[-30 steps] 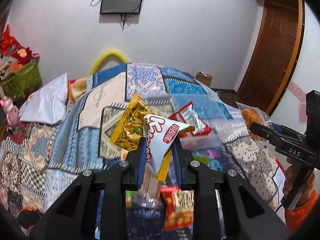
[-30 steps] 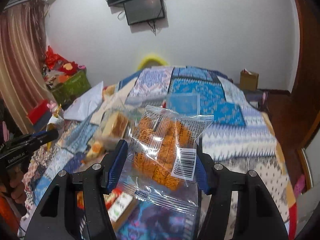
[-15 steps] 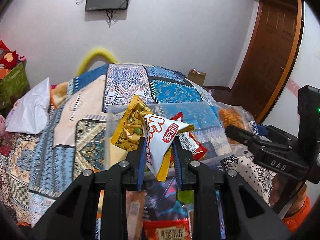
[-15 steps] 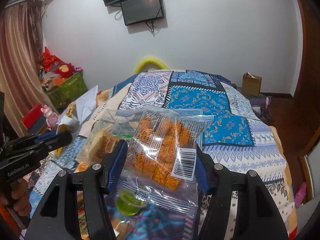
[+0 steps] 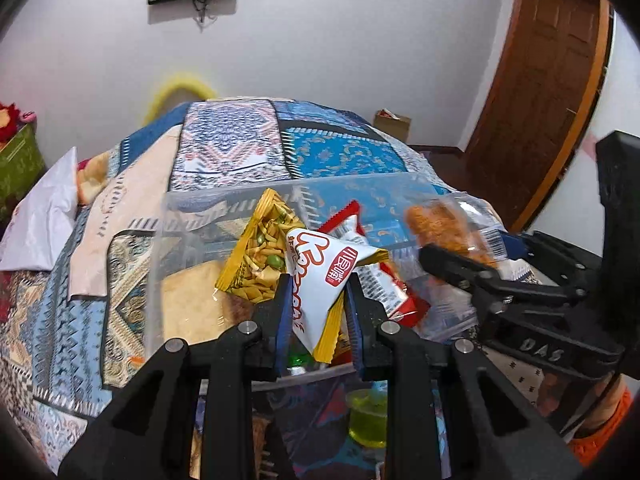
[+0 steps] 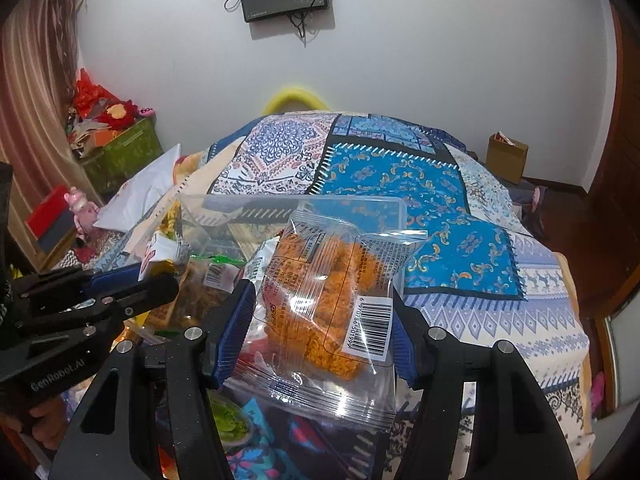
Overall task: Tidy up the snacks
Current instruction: 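Lift both held bags and carry them over the clear box, then open both tools to drop the bags into the clear box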
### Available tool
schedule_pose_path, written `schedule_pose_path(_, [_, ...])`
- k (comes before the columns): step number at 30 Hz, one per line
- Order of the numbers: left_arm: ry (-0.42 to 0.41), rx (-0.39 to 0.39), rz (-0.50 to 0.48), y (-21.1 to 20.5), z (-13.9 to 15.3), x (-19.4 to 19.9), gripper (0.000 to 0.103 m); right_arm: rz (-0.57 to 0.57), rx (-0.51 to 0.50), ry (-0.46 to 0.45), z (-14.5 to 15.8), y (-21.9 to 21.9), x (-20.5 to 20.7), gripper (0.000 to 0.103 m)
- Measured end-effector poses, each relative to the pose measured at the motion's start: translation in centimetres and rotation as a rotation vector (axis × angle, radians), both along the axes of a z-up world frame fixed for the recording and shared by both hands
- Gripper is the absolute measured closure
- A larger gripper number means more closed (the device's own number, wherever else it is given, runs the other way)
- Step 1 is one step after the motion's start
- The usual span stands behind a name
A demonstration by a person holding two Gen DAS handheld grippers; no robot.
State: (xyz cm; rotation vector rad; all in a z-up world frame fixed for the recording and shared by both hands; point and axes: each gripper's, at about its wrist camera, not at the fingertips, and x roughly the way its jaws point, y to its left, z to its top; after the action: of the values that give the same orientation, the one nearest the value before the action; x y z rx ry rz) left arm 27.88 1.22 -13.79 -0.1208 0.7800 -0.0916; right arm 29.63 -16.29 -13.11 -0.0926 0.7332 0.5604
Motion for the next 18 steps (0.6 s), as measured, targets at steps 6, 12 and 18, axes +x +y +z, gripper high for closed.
schedule_pose_path(6, [0.040, -0.009, -0.004, -0.2, -1.3, 1.9, 0.079, 0.012, -0.009, 0.029, -1.0, 0.2, 0.6, 0.045])
schedule_pose_path(12, [0.082, -0.015, -0.011, -0.5, -2.4, 2.9, 0.076, 0.026, -0.031, 0.024, -1.3, 0.4, 0.5, 0.044])
schedule_pose_path(18, [0.147, -0.039, 0.048, 0.5, -3.4, 3.1, 0.044, 0.030, -0.020, 0.054, -1.4, 0.0, 0.6, 0.042])
